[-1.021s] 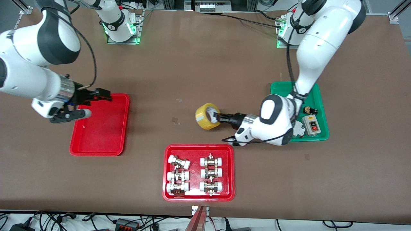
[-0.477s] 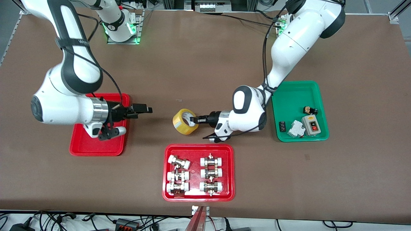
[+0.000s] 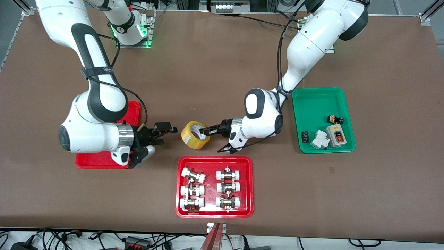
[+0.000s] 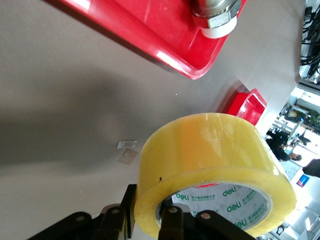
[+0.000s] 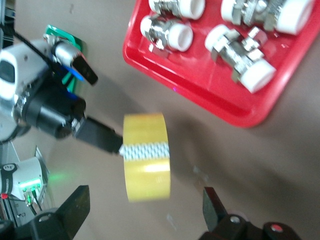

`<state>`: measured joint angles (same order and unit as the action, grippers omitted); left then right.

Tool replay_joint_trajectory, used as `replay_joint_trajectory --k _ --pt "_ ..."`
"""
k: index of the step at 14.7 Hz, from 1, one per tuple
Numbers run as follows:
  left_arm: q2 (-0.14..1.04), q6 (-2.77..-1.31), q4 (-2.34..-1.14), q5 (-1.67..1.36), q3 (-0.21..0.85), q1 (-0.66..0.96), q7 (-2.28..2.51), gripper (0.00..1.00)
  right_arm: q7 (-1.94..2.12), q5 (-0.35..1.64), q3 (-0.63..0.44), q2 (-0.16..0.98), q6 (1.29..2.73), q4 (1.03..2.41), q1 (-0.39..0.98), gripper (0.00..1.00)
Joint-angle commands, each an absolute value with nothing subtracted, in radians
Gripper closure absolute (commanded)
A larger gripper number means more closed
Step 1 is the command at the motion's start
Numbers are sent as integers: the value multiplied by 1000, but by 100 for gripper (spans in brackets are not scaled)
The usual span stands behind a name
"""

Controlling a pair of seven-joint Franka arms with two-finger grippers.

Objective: Left arm passes tape to right arm into tray
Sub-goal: 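Close the right gripper on the tape held by the left gripper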

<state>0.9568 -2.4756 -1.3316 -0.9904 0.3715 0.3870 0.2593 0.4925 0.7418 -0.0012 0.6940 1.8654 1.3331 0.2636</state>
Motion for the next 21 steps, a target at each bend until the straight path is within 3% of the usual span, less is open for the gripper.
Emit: replay_joint_trajectory --k 1,15,21 --pt "965 -2503 -1290 -1020 370 403 349 93 564 781 8 750 1911 1290 282 0" --pt "968 -2528 -1292 -1006 370 410 390 93 629 821 23 802 1942 1292 307 0" --pt "968 -2528 -1292 -1006 370 408 390 92 657 819 23 805 1940 1293 307 23"
